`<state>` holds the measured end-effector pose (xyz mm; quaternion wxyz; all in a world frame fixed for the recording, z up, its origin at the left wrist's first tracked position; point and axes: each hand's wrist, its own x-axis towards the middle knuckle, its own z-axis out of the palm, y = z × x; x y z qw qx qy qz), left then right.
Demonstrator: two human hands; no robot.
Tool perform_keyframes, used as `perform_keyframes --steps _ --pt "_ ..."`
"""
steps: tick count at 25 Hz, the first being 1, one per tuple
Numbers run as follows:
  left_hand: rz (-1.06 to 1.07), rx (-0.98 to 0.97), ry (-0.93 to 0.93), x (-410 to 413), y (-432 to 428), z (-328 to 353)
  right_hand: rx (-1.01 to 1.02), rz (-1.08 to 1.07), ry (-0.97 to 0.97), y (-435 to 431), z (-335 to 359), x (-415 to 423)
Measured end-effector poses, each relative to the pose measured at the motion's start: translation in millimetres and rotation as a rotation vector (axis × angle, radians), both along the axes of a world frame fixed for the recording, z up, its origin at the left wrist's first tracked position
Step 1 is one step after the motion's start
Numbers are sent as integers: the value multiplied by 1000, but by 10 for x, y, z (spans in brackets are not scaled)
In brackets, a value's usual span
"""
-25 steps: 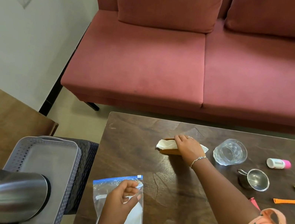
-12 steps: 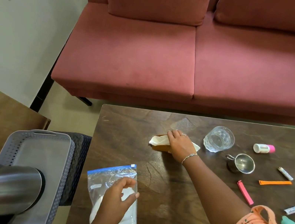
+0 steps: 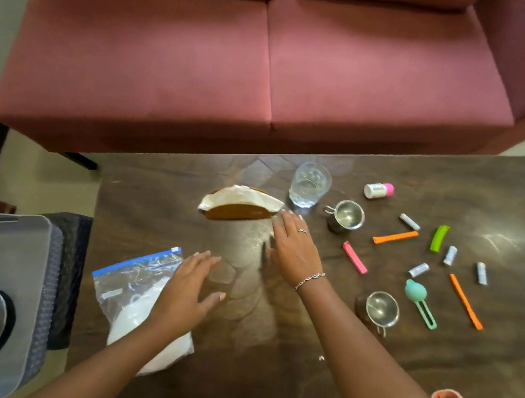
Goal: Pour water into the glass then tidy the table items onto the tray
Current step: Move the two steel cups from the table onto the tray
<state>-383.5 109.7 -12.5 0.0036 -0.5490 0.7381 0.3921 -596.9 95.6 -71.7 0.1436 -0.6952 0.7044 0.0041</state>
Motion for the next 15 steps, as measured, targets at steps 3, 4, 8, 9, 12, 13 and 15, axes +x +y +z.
perform_keyframes --steps 3,4,8,9,12,13,15 --pt "-126 10 4 -355 -1 14 -2 -112 1 412 19 -368" --pt "-160 8 5 -478 -9 9 -4 -157 -9 540 32 -493" --pt "-254 1 10 -917 -97 -39 -25 -394 -114 1025 76 -960" --pt "-276 -1 8 -1031 -144 -61 -46 -489 -179 1163 71 -1055" --pt "-362 -13 -64 -1398 -320 -198 -121 -775 -378 1593 -11 -1239" --pt "-388 -11 -92 -1523 -385 -260 -128 -837 -410 1705 -58 -1260" --pt "-402 9 -144 -1774 -542 -387 -110 -926 -444 1855 -199 -1271"
